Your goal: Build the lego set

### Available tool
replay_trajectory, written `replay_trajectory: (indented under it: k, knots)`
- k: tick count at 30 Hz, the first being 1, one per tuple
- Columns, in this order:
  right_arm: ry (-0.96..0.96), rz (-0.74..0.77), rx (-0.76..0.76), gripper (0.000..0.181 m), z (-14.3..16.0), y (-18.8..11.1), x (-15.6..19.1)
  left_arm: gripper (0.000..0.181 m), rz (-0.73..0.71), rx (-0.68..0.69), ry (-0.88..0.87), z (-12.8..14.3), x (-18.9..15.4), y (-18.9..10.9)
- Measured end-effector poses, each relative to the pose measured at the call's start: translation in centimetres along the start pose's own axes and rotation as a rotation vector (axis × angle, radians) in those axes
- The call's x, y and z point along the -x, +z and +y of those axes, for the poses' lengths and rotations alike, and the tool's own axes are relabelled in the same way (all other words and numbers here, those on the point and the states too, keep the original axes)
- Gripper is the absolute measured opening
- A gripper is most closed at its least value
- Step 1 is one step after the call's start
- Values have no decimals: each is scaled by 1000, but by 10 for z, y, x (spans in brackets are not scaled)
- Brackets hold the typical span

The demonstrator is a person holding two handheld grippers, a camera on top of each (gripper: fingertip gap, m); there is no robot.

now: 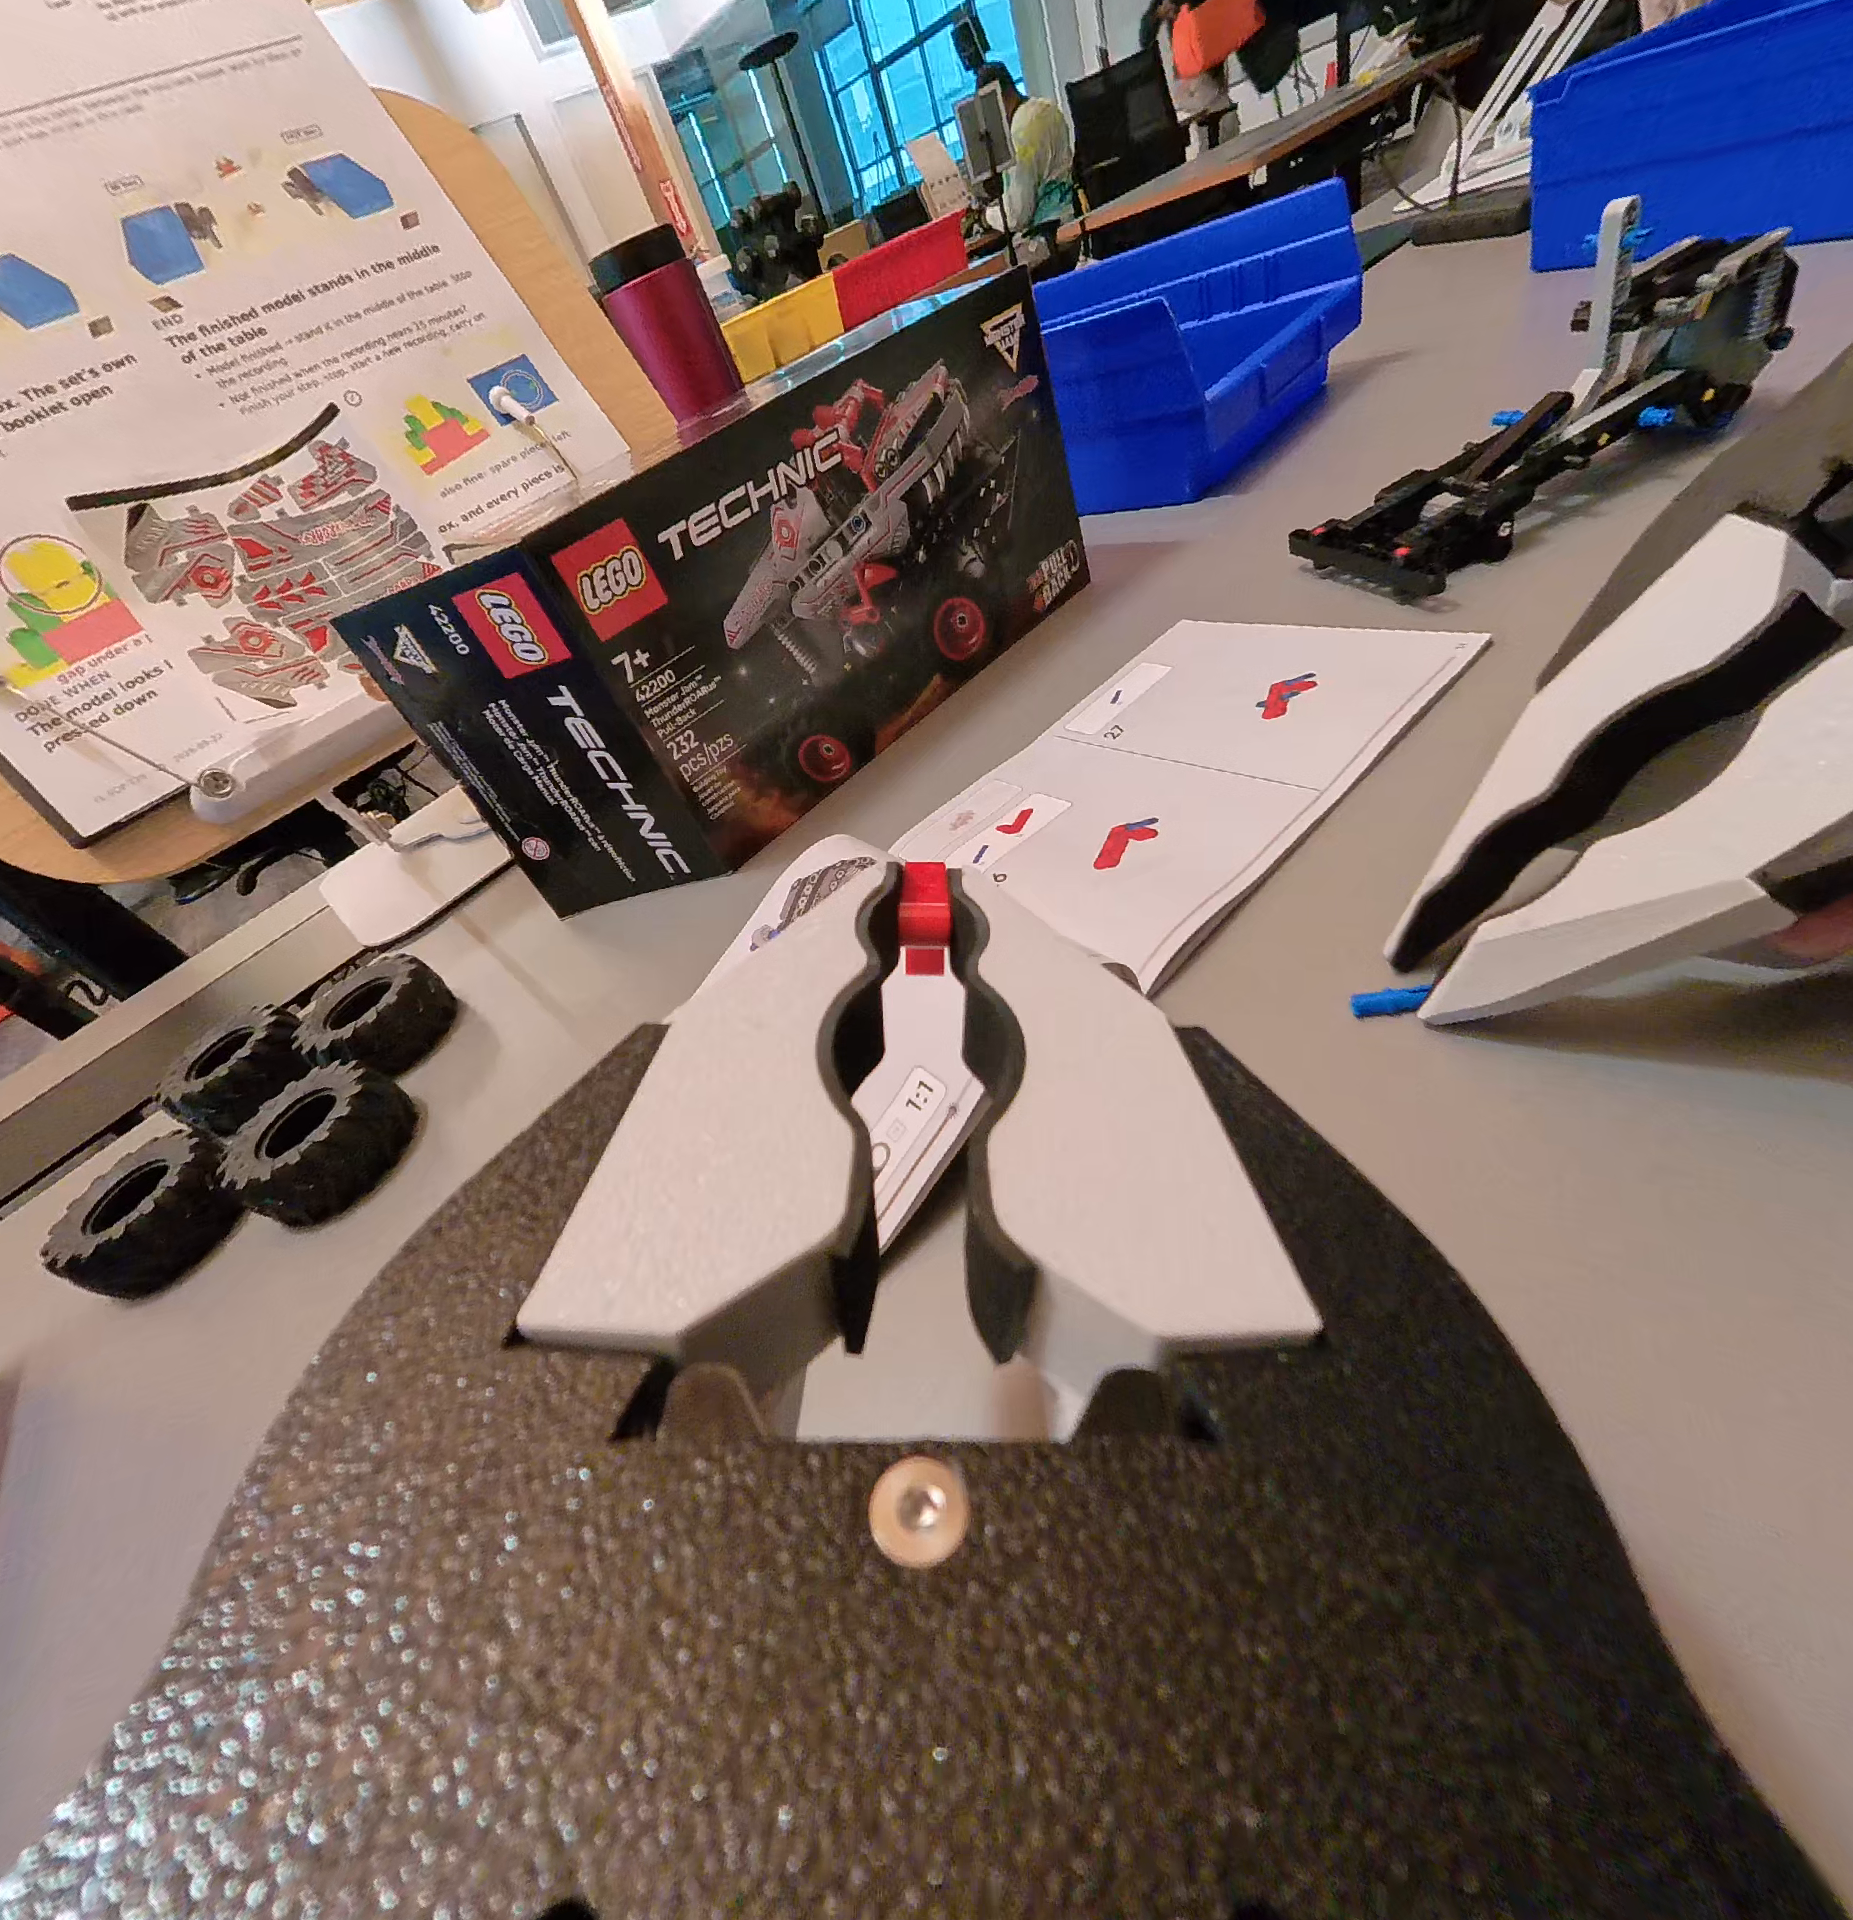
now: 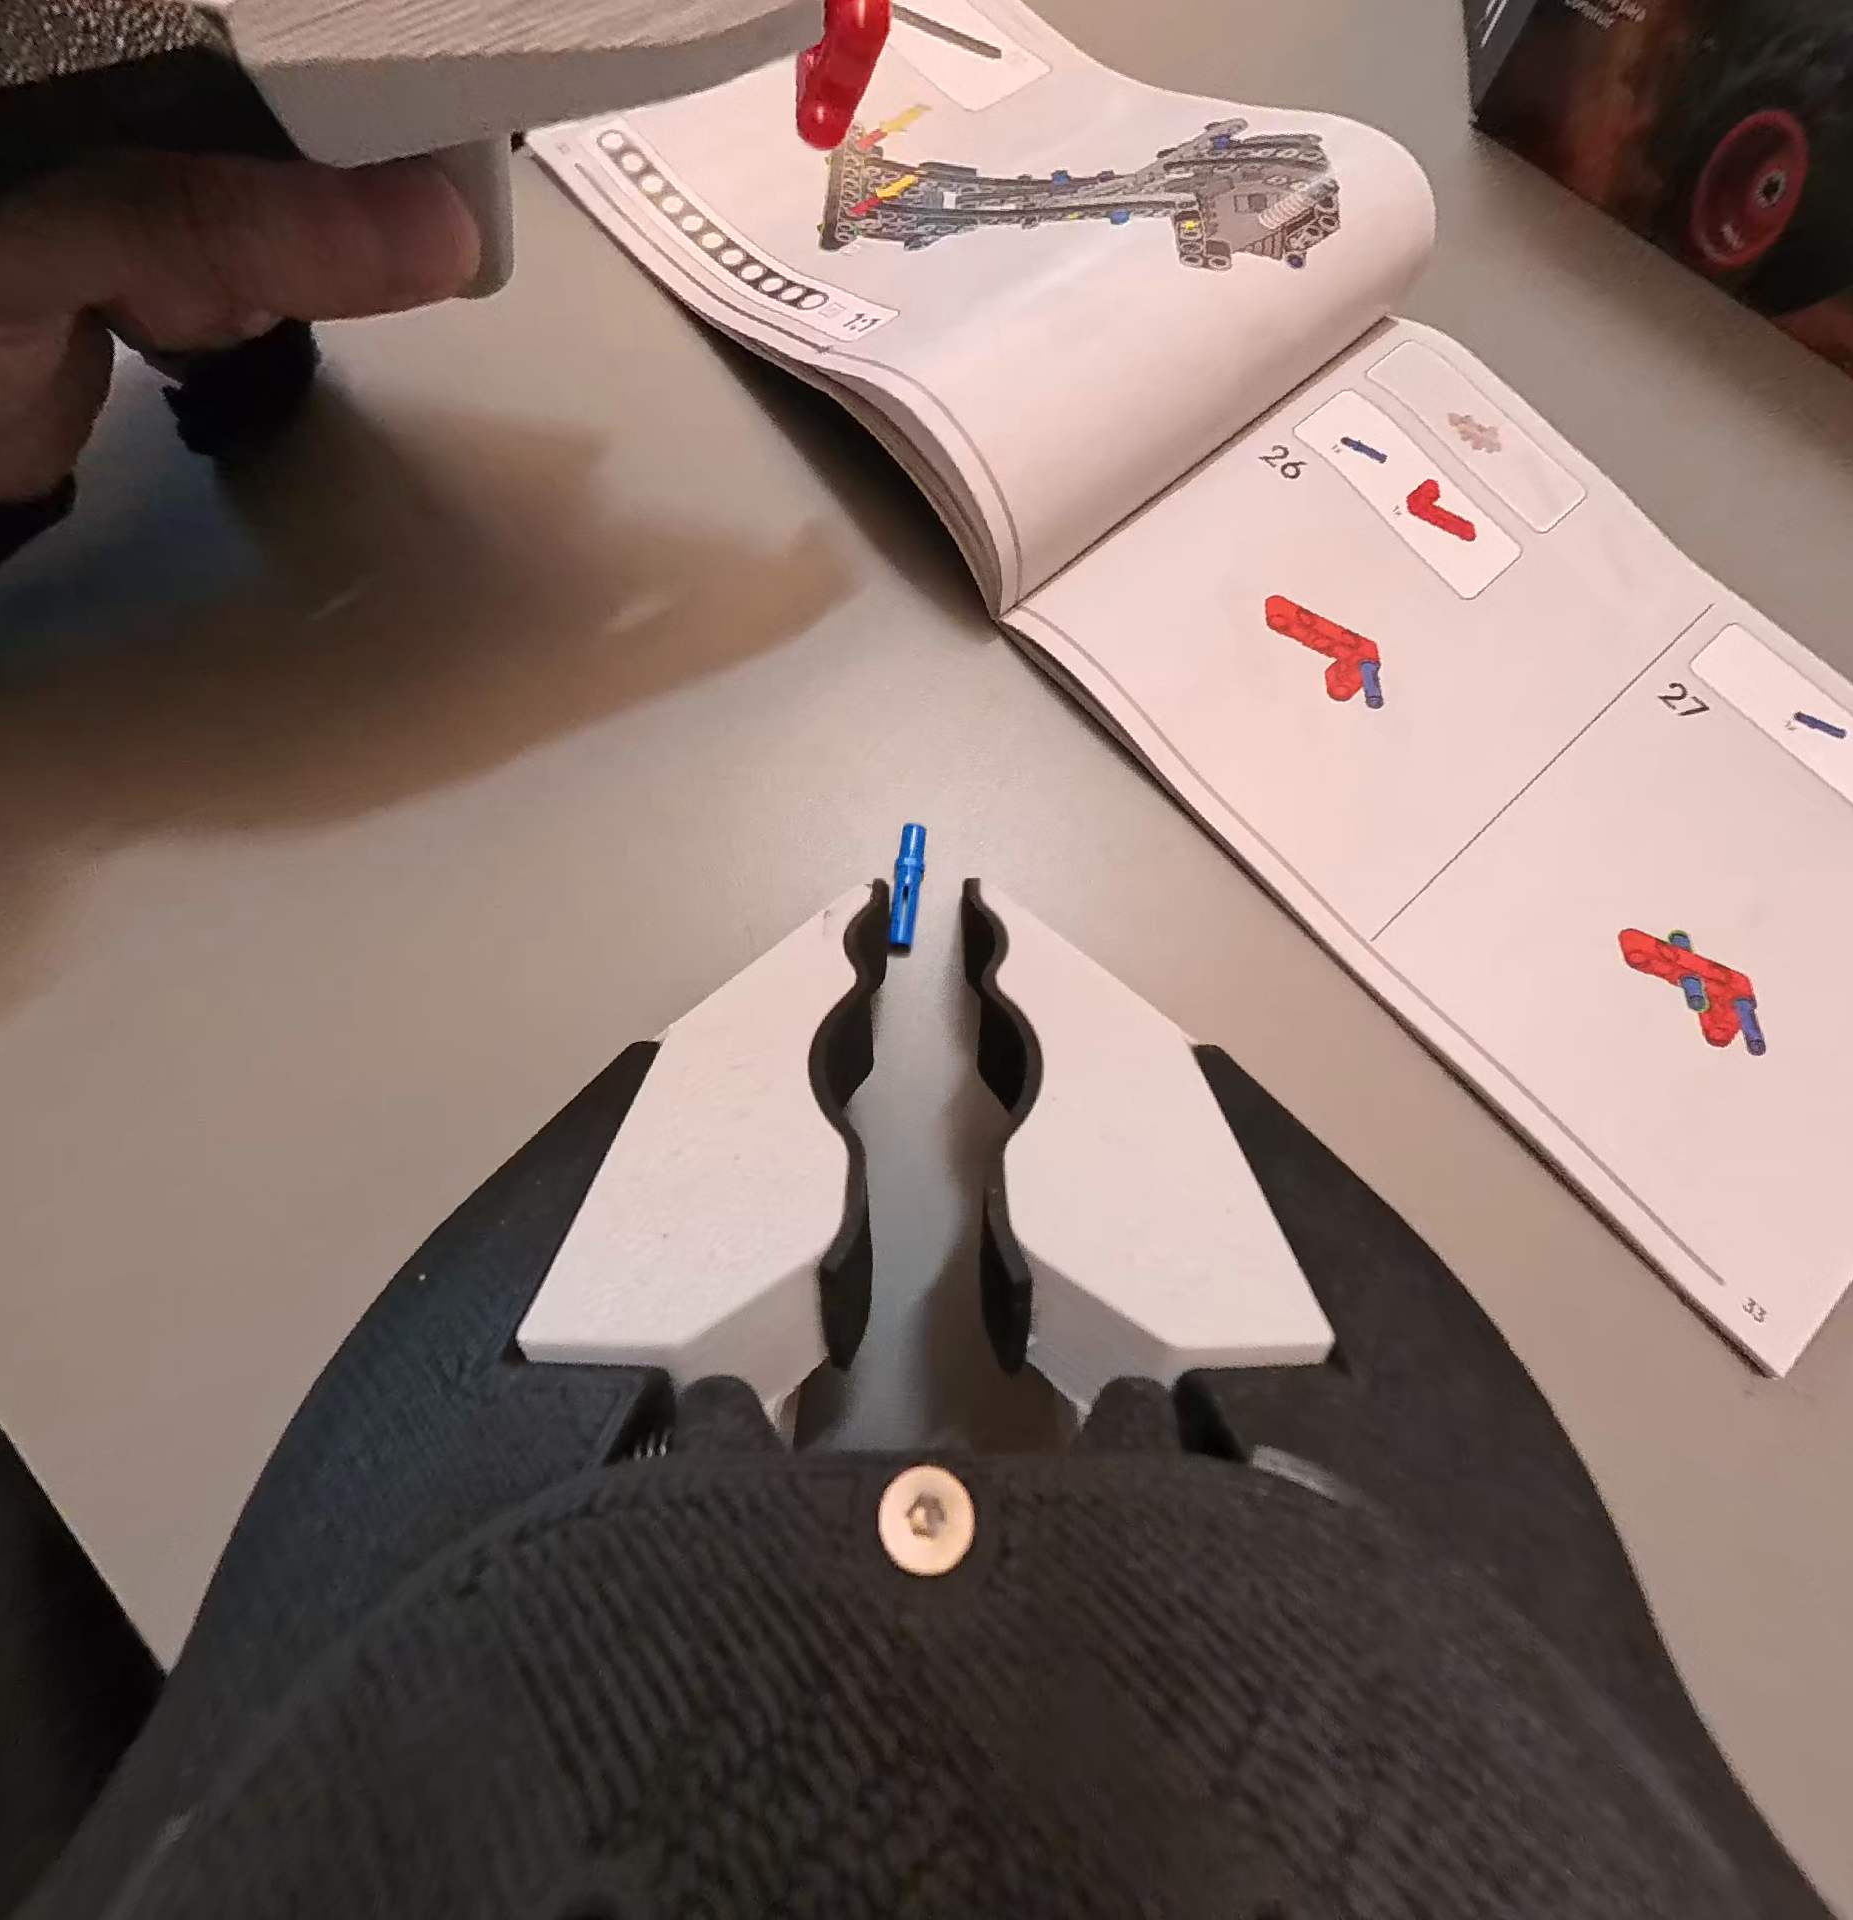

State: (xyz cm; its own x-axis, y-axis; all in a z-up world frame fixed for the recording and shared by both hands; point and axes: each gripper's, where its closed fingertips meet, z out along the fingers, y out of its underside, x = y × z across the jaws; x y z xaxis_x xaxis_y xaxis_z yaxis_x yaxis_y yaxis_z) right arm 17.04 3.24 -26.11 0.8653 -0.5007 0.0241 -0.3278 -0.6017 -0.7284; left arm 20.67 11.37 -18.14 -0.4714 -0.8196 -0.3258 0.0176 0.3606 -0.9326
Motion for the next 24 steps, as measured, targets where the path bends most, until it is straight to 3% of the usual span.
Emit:
replay_trajectory:
  k: [8, 18, 24]
  knots:
    - [30, -11, -10, 2, -1, 1, 0, 4, 0, 3, 3, 1, 0, 0]
    - [-102, -4, -50, 3, -9, 7, 0, 5, 20, 4, 4, 0, -3, 0]
    - [-192, -31, -450, 3, -85, -1, 10, 5, -60, -51, 16, -11, 13, -9]
